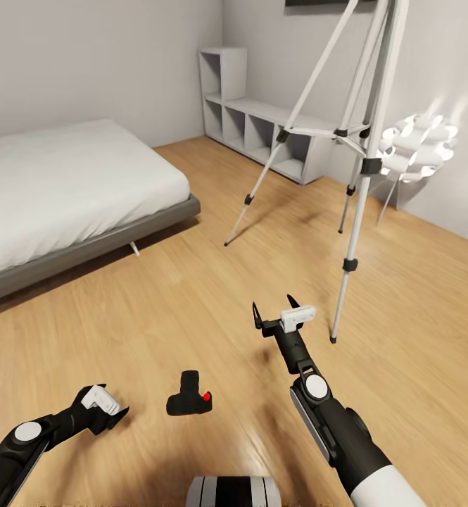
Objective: Attach the digital camera to the camera tripod in the bedroom.
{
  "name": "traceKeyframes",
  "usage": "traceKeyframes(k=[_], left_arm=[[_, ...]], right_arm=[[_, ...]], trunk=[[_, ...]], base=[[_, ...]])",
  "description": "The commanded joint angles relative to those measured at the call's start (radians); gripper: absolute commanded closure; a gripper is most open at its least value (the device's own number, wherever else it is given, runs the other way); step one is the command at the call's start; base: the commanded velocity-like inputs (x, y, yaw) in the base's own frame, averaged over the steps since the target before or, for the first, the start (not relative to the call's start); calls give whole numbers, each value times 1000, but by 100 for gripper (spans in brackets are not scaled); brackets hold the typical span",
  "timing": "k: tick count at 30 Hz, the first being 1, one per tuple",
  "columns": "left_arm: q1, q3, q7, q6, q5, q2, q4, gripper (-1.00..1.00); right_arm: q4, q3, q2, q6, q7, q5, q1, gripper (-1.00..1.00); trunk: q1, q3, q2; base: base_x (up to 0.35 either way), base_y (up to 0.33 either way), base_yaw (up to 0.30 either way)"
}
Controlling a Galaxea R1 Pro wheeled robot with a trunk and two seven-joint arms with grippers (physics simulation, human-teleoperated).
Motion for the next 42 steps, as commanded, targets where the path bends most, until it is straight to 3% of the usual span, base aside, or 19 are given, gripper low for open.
traceKeyframes(k=[1, 11, 18, 26, 42], left_arm=[[0, 1, -5, 6, -3, 0, -2, -100], [0, -6, -5, 6, -3, -4, -15, -100], [0, -85, -6, 7, -4, -22, -51, -100], [0, -93, -15, 9, -4, -17, -84, -100], [0, -94, -34, 15, -4, -14, -172, -100]], right_arm=[[0, 3, 0, -2, -8, 3, -1, -100], [-33, 2, 0, -1, -6, 6, -3, -100], [-86, 1, 0, 1, -3, 9, -33, -100], [-137, 1, 0, 5, -3, 9, -44, -100], [-146, 18, 0, 5, -3, 9, -45, -100]], trunk=[[0, -5, -1], [5, -43, -3], [8, -70, -5], [11, -101, -6], [19, -163, -10]], base=[[0, 0, 0], [0, 0, 0], [0, 0, 0], [0, 0, 0], [0, 0, 0]])
